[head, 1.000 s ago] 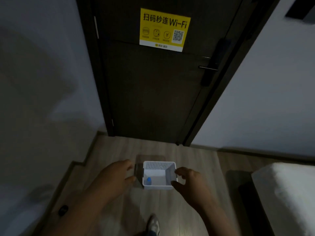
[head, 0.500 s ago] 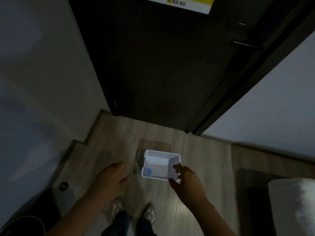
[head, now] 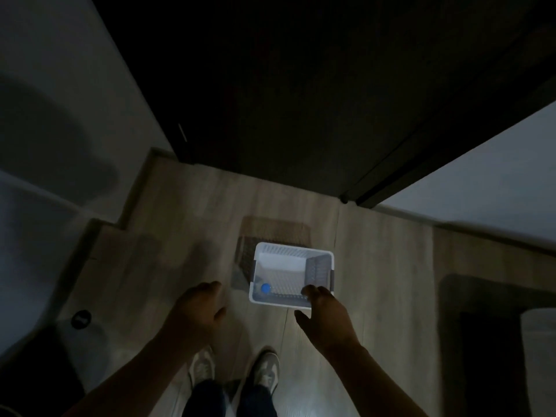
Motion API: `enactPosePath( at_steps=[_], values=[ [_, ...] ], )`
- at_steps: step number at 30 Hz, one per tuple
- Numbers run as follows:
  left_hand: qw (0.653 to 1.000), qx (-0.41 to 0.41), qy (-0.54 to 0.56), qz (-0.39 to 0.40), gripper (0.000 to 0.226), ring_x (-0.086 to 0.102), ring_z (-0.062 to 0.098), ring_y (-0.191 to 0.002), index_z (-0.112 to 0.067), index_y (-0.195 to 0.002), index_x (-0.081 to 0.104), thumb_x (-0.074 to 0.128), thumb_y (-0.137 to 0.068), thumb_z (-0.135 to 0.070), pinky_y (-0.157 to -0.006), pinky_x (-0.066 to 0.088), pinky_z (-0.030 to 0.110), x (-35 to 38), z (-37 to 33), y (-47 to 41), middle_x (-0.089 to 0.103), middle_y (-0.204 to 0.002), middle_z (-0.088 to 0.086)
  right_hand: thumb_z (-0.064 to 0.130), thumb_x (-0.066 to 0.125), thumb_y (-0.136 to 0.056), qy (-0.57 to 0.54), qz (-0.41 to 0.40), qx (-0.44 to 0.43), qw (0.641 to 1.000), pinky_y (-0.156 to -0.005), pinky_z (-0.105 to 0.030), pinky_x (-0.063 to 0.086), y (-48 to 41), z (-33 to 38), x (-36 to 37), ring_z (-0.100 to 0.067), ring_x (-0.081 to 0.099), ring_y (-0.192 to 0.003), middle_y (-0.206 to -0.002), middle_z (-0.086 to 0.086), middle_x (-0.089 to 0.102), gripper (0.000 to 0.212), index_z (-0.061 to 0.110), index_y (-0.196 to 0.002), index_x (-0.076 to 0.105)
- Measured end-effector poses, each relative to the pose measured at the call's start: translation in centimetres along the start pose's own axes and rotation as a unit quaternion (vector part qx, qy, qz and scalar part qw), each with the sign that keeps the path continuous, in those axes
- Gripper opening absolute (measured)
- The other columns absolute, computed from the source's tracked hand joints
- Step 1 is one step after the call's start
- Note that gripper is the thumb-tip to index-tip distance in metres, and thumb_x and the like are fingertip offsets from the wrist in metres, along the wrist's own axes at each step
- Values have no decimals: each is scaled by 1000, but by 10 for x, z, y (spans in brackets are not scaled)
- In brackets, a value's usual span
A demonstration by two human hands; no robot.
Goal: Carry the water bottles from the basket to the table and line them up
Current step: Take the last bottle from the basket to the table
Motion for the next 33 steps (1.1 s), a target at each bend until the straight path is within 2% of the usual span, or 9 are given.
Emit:
enactPosePath(
  at_steps=[2, 5, 7, 9, 11, 14, 22, 33],
  values=[
    [1000, 10, 3, 22, 30, 63, 20, -53, -5, -83, 66, 51, -73, -28, -52, 49, 24, 28, 19, -12, 65, -65, 7, 33, 59, -90, 7, 10, 6, 1000, -101, -23, 43, -27, -7, 28, -12, 53, -119, -130, 2, 55, 46, 21, -132, 46],
    [995, -47, 42, 72, 24, 67, 25, -63, -5, -90, 65, 72, -72, -20, -55, 48, 29, 74, 49, -32, 67, -75, 10, 32, 59, -89, 9, 24, 19, 1000, -99, -23, 45, -66, -19, 72, -13, 55, -115, -126, 1, 57, 44, 20, -129, 48],
    [992, -79, 44, 89, 35, 68, 28, -81, -5, -105, 63, 74, -76, -21, -67, 52, 34, 102, 65, -43, 69, -93, 11, 31, 60, -88, -1, 29, 34, 999, -97, -24, 46, -90, -27, 100, -14, 56, -112, -122, 0, 59, 41, 19, -126, 50],
    [986, -101, 16, 131, 46, 60, 23, -109, -11, -130, 48, 56, -90, -33, -90, 49, 33, 126, 79, -54, 59, -122, 7, 29, 61, -87, -6, 29, 48, 998, -95, -24, 47, -112, -34, 127, -14, 57, -109, -118, -1, 60, 39, 18, -123, 52],
    [983, -111, 12, 143, 52, 52, 18, -120, -15, -140, 37, 46, -95, -38, -99, 43, 28, 151, 95, -63, 50, -135, 3, 29, 62, -87, -11, 29, 63, 998, -94, -25, 47, -132, -40, 151, -15, 58, -107, -115, -2, 61, 36, 18, -120, 53],
    [978, -118, 27, 171, 52, 51, 18, -121, -15, -140, 36, 46, -95, -39, -99, 44, 29, 181, 111, -74, 50, -136, 3, 29, 62, -88, -19, 31, 84, 996, -92, -24, 45, -157, -48, 183, -15, 57, -107, -115, -2, 61, 34, 16, -118, 54],
    [970, -113, 35, 215, 48, 52, 17, -119, -19, -137, 37, 46, -95, -39, -98, 42, 29, 240, 146, -98, 50, -132, 1, 30, 61, -88, -1, 32, 104, 994, -92, -27, 46, -215, -55, 246, -18, 56, -109, -121, -5, 56, 44, 14, -128, 46],
    [963, -108, 56, 242, 50, 50, 18, -122, -17, -141, 34, 43, -96, -38, -102, 41, 31, 260, 171, -120, 47, -136, 2, 27, 62, -88, -5, 11, 167, 986, -91, -31, 52, -258, -50, 288, -22, 57, -106, -121, -10, 48, 44, 11, -125, 46]
  ],
)
Point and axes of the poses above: each hand's wrist, its own y-axis away from the middle knuckle, its own x-axis out of the palm, z = x × y, the point moved 1 cm from there along -y, towards the middle knuckle
